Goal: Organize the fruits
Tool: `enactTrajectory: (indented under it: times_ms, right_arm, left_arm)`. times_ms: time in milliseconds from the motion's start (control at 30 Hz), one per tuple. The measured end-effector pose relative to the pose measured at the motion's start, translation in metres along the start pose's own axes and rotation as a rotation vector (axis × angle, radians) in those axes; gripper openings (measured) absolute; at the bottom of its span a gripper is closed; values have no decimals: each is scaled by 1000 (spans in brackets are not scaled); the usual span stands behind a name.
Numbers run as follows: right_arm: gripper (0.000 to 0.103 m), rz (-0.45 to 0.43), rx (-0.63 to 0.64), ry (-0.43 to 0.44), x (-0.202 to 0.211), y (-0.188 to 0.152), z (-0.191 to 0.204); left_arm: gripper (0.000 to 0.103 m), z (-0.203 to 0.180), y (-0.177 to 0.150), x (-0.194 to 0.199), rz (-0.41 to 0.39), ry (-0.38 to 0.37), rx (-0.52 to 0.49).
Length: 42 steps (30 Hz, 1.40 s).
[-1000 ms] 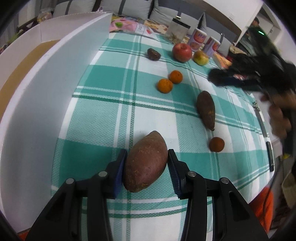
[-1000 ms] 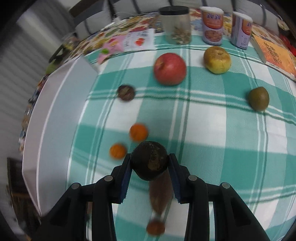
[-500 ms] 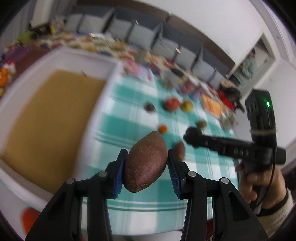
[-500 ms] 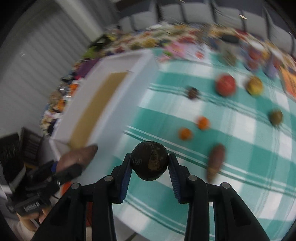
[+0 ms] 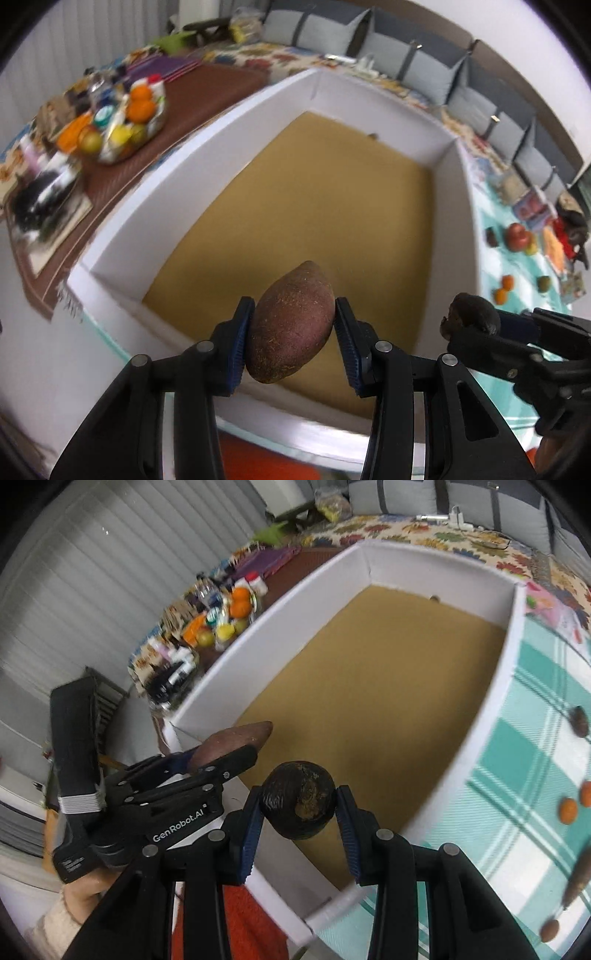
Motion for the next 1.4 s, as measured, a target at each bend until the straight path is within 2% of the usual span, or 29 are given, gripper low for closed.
enactTrajectory:
  times_ms: [33,100,133,167,233,333,433,500,533,633,700,767,833,900,1000,1100,1200,1300,1400]
  right_arm:
    - [39,7,-6,-1,-8,-2,2]
    - [40,13,-18,-13,-18,-3,4]
    - [47,12,-23,-19,-21,-3,2]
    - [58,0,-37,-25,-21,-3,0]
    - [67,-31,-61,-31,-14,-2,-4]
    - [73,-69,-65,-64,4,0,-11]
    - [80,-124,-47,-131,37,-10,-26]
    - [85,-146,-38,-178,56,-23,-38]
    - [89,-154,-35,-208,67,-33,-46]
    - [90,-176,-35,-307,95,-72,-74]
    - [90,-181,-38,-400,113,-114,-102]
    - [90,-182,-45,-492,126,-150,-127]
    - [90,-172,-72,-617,142,-202,-163]
    - [90,-153,-126,-700,152,-247,-194]
    - [90,-135,-247,-790,170,-316,-241]
    - [90,-152,-356,-854,186,-361,-274]
    - [90,-189,-447,-889,200,-387,-298]
    - [90,-213,-506,-885,207,-396,-314]
    - [90,-215,-512,-877,207,-394,-320]
  left_arm:
    - [45,6,-1,1,1,2,8]
    - [51,15,0,5,-18,10,17]
    - [60,19,-1,7,-25,17,21]
    - [68,21,0,11,-41,21,30]
    - [71,22,3,17,-63,21,42]
    - [72,13,5,28,-95,26,25]
    - [79,-11,1,40,-148,25,-33]
    - [80,-33,-4,44,-184,-14,-77]
    - [80,-42,-7,44,-194,-31,-97]
    - [84,-77,-17,37,-200,-96,-164]
    - [85,-93,-22,29,-196,-115,-191]
    - [85,-102,-27,13,-173,-89,-209]
    - [85,-109,-33,3,-139,-63,-220]
    - [85,-116,-36,3,-155,-49,-231]
    - [85,-128,-41,-3,-149,-52,-272]
    - [85,-140,-48,-11,-126,-64,-325]
    - [85,-153,-58,-16,-118,-46,-382]
    - [85,-156,-64,-17,-123,1,-427]
    - [85,-153,-66,-16,-122,15,-415]
Point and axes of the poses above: each gripper's, at about its wrist camera, not at the fingertips, and x roughly against the way its jaws point, z to its left, y to its top, the point moved 6 cm from there along -x, roughly the way its jaws point, and after that the axes turned 10 degrees about x, right-handed, at the moved point
